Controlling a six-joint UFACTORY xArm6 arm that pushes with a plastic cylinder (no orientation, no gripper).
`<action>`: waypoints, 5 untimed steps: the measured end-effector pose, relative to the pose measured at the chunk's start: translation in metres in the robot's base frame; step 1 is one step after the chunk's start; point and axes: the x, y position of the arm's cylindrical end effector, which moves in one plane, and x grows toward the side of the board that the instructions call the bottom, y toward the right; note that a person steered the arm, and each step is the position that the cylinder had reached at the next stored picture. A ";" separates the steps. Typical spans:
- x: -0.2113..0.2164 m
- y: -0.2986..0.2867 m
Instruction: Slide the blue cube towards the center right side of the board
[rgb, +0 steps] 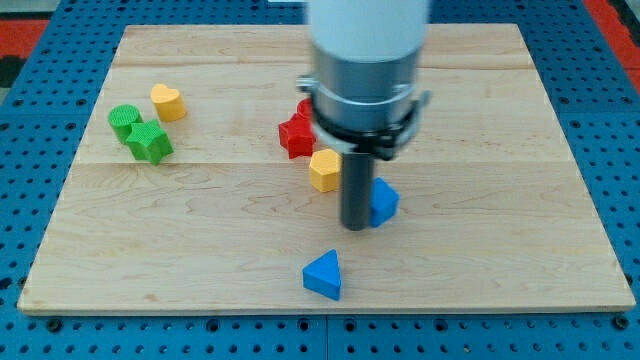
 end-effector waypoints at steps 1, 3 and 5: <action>0.000 0.057; 0.002 0.107; 0.013 0.026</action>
